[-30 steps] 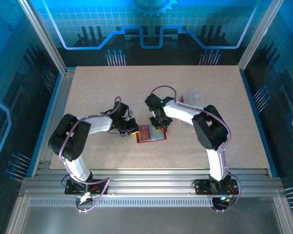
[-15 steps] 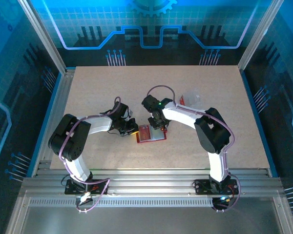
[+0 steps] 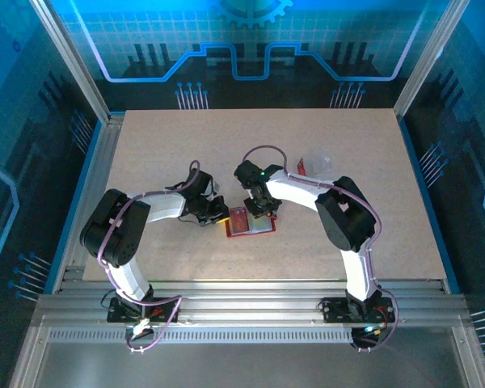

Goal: Put the credit cards into the card holder

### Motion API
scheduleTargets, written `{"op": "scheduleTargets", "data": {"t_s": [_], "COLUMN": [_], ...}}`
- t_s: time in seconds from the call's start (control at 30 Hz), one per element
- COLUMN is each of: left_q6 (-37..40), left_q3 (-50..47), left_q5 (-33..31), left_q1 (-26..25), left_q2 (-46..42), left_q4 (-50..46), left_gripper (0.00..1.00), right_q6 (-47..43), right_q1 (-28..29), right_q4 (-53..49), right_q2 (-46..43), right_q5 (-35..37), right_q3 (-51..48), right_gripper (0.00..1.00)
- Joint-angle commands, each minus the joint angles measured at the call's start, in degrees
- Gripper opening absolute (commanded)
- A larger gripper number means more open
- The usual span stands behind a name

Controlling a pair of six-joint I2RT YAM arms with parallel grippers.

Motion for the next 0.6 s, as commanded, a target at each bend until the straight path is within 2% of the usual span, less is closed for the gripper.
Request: {"op": "scheduleTargets", "data": {"t_s": [0.0, 0.17, 0.37, 0.5, 0.57], "left_q6": [-0.4, -0.2, -0.4, -0.3, -0.3], "left_q3": [-1.4, -1.6, -2.3, -2.4, -2.4], "left_q5": [-0.1, -0.3, -0.4, -0.5, -0.5], "left_q1": [0.3, 0.3, 0.3, 0.3, 0.4], "left_q2": [0.5, 1.7, 2.1, 2.1, 2.2], "left_q4": [-1.5, -1.1, -0.3, -0.4, -0.4], "left_gripper": [0.07, 0.07, 0.06, 0.07, 0.07], "right_q6": [-0.4, -0.4, -0.9, -1.1, -1.1], "right_q1": [-0.6, -0.8, -0.8, -0.8, -0.8], "right_q4": [-0.8, -0.1, -0.5, -0.9, -1.4], "right_q2": [1.9, 0.3, -0.2, -0.9, -1.6], "right_q5": [-1.5, -3.1, -5.6, -5.6, -3.3], "right_q3": [-0.5, -0.8, 1.0, 1.8, 2.0], "right_gripper": [0.28, 0.18, 0.0, 0.0, 0.11]}}
